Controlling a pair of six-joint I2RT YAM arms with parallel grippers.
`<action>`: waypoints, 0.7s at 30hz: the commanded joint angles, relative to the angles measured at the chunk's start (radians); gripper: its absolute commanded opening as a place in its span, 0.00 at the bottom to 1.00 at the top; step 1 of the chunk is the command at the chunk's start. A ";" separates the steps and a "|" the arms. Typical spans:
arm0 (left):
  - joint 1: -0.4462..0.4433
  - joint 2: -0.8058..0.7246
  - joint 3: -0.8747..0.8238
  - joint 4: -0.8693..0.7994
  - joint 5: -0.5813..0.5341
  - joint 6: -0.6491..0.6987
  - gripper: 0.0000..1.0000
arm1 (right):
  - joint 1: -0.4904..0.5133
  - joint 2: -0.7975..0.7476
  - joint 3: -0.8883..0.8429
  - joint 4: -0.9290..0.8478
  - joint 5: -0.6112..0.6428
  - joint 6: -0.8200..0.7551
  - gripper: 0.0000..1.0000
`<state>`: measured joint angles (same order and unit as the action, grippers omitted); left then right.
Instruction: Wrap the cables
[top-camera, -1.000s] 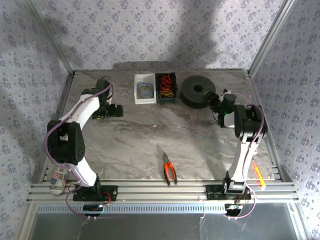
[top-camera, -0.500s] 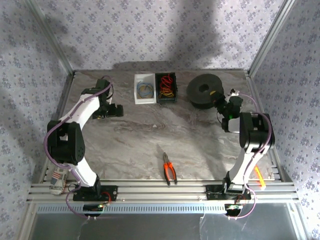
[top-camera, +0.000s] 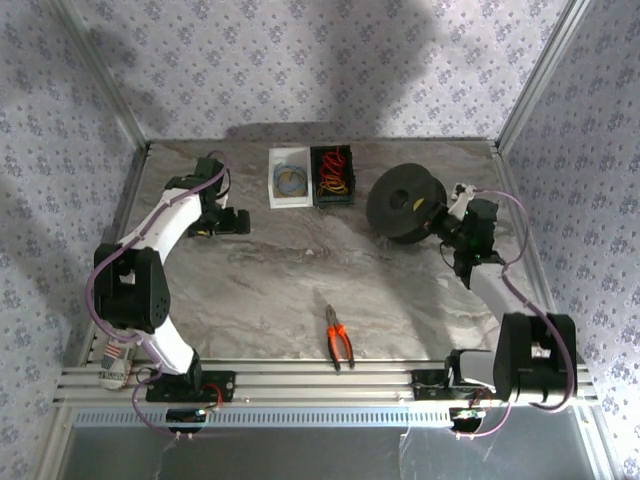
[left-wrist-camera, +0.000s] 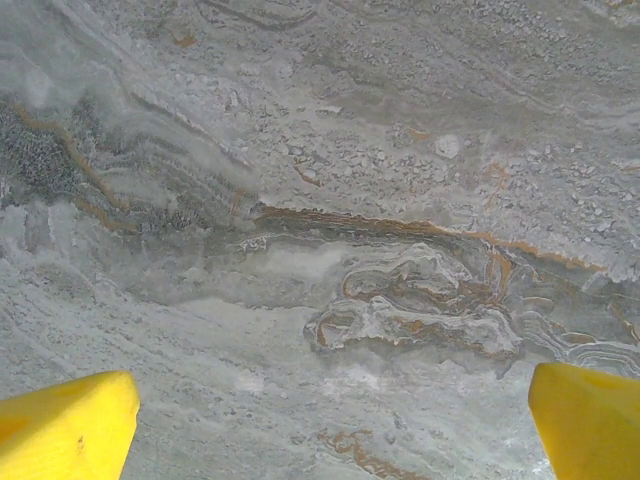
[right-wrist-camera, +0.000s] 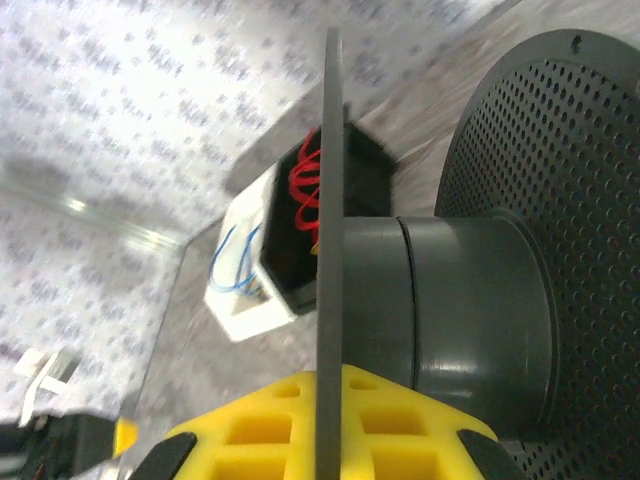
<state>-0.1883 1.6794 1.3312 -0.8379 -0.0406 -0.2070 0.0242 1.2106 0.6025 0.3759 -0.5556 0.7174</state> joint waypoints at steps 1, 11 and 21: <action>-0.008 -0.050 -0.003 -0.017 0.008 0.010 1.00 | 0.056 -0.002 0.027 -0.025 -0.112 0.010 0.00; -0.013 -0.075 -0.014 -0.025 0.027 0.005 1.00 | 0.266 0.292 0.040 0.284 -0.213 0.170 0.00; -0.043 -0.108 -0.028 -0.041 0.009 0.011 1.00 | 0.296 0.465 -0.061 0.336 -0.138 0.172 0.00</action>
<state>-0.2253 1.6211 1.3167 -0.8463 -0.0299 -0.2066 0.3122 1.6257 0.5831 0.7422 -0.7525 0.9245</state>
